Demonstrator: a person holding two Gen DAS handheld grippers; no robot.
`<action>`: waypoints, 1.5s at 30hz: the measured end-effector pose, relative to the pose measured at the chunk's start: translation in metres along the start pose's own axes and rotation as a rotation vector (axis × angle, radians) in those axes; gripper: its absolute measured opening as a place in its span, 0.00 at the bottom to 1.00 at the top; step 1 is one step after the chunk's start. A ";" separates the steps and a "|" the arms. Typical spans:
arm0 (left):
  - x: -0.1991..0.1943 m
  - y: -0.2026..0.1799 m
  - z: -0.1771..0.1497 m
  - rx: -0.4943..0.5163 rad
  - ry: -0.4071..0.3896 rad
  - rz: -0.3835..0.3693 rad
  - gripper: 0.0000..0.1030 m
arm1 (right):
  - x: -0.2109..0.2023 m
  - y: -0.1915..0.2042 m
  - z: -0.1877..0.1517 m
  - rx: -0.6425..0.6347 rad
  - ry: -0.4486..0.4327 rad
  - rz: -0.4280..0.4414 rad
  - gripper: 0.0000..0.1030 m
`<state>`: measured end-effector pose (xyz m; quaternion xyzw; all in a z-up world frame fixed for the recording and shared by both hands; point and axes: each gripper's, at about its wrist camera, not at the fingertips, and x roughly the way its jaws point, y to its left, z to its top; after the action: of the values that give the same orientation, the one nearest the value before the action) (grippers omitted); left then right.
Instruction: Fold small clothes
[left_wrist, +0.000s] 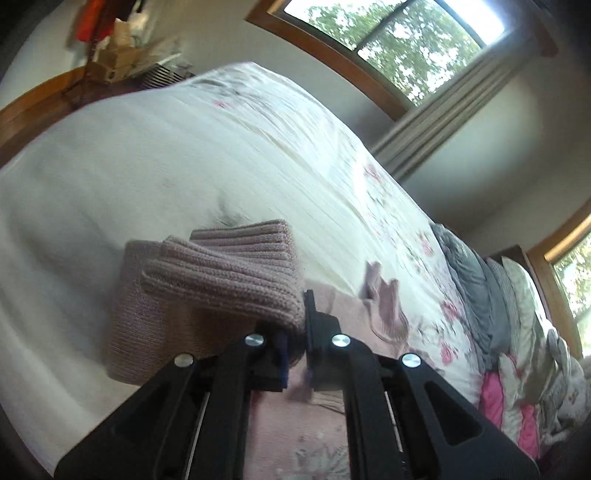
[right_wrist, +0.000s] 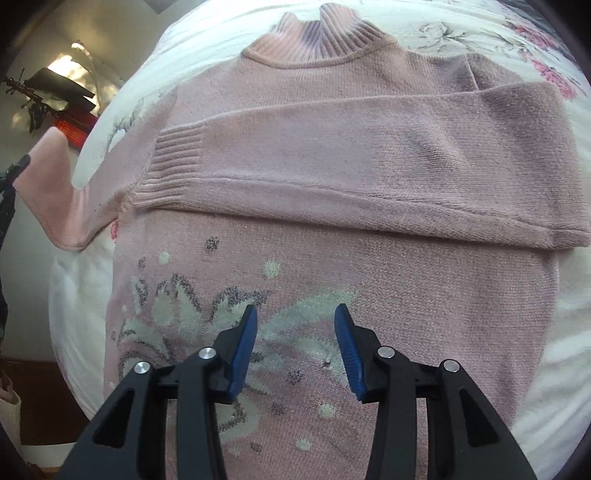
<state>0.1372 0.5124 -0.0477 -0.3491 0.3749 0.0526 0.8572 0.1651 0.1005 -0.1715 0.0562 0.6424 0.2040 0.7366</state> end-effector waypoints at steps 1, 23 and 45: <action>0.014 -0.010 -0.006 0.009 0.027 -0.014 0.05 | -0.003 -0.006 -0.001 0.008 -0.004 0.001 0.43; 0.075 0.003 -0.097 0.084 0.370 -0.008 0.17 | -0.017 0.004 0.043 -0.007 -0.046 0.069 0.44; 0.070 0.093 -0.021 0.005 0.262 0.350 0.20 | 0.061 0.143 0.114 -0.073 0.074 0.298 0.12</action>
<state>0.1418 0.5563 -0.1572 -0.2806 0.5382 0.1538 0.7798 0.2483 0.2740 -0.1591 0.1164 0.6457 0.3364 0.6756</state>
